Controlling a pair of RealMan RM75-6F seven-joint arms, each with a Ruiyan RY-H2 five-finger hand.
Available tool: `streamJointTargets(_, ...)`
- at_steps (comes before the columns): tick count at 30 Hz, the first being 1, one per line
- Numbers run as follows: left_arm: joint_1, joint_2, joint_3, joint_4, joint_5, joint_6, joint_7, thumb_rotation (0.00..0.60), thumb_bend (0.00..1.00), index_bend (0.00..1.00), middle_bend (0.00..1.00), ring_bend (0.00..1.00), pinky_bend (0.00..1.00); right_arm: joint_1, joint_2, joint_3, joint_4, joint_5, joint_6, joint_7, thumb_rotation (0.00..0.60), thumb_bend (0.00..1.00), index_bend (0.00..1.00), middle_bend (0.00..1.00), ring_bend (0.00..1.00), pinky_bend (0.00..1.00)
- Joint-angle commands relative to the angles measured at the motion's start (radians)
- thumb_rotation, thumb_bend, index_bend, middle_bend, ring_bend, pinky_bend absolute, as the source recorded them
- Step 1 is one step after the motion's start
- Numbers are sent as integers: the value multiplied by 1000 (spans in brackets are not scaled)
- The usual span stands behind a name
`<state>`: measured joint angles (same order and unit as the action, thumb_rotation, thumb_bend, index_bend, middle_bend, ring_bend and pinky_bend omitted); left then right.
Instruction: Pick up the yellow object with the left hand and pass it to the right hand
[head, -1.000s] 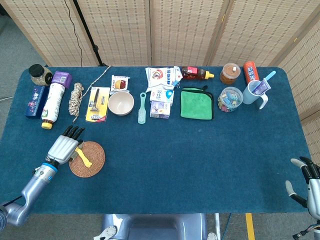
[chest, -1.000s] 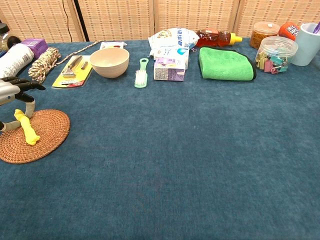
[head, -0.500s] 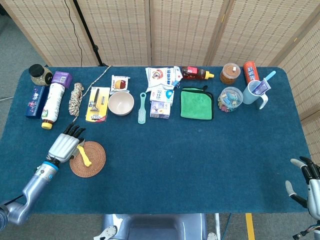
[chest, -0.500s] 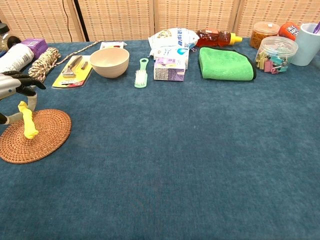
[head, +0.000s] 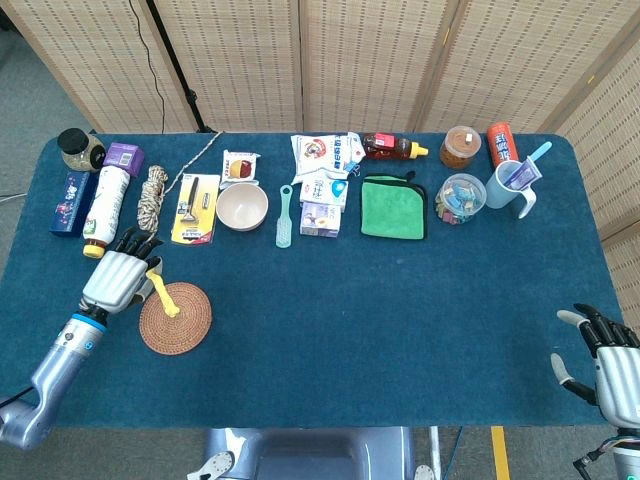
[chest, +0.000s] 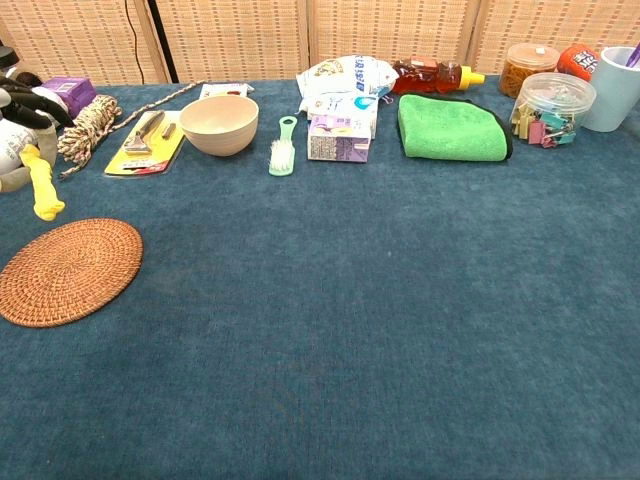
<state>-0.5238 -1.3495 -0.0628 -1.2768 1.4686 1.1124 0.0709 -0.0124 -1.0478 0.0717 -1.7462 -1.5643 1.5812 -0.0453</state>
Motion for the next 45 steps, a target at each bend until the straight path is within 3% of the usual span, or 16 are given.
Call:
streamJointTargets(1,-5,34,-11,-40,14,21,13,600,560,660,236,144,33,18,10,3,-12,-11,-20,19,600,372,286,214,281,283)
streamJointTargets(10,-50,103,-38,-137,78,48,80,600,560,666,240,147,33,93,38,10,-76,-30,-119,135,600,372,290,213,281,286)
streamJointTargets(20,-133,147,-58,-213,149,10,188,600,563,666,240,146,33,193,78,16,-149,-24,-265,303,600,355,309,220,281,288)
streamJointTargets(37,-249,124,-100,-259,256,11,284,600,562,666,240,142,33,362,55,40,-182,69,-530,620,600,333,334,227,281,286)
streamJointTargets(45,-310,94,-124,-264,313,16,340,600,562,666,240,141,33,456,20,49,-149,68,-669,849,600,329,359,225,241,205)
